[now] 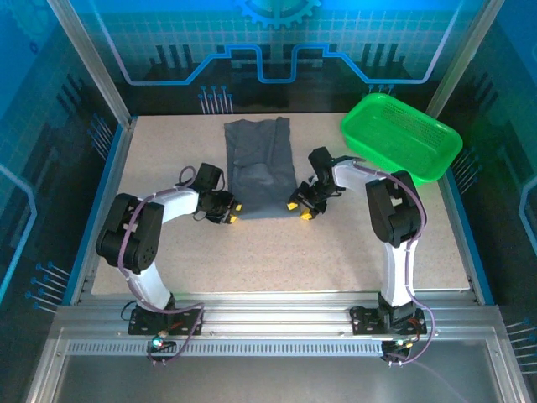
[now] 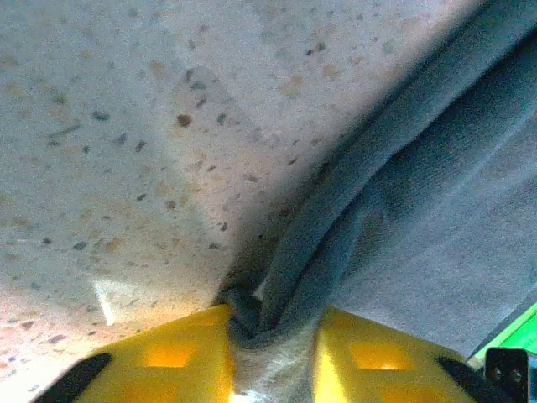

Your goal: Fold and stack the t-shirts

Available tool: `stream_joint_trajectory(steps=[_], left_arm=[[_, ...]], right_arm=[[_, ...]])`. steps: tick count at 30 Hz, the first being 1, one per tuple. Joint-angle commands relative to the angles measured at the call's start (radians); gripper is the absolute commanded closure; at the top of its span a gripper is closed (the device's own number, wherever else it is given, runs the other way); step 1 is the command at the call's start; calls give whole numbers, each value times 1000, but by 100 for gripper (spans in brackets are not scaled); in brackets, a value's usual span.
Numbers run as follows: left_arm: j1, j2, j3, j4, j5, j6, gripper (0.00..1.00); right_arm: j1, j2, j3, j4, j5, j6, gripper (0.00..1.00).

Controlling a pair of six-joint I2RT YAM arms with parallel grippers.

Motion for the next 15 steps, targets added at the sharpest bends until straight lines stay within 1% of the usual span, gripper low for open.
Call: stream_joint_trajectory(steps=[1,4,6,7,10,15], left_arm=[[-4,7,20,-58,-33,19,82],[-3,-25,20,-99,-53,35,91],[-1,-52,18,-115,-64,48,96],[0,-67,17,-121,-68,53,100],[8,-96,18,-128,-59,58,100],[11,-162,21,-166,-26,70,100]], right_arm=[[18,51,45,8,-9,18,73],[16,53,75,1,5,12,91],[17,48,102,-19,23,-4,99],[18,43,117,-36,33,-14,100],[17,20,136,-64,48,-32,100],[23,-48,129,-100,37,-64,100]])
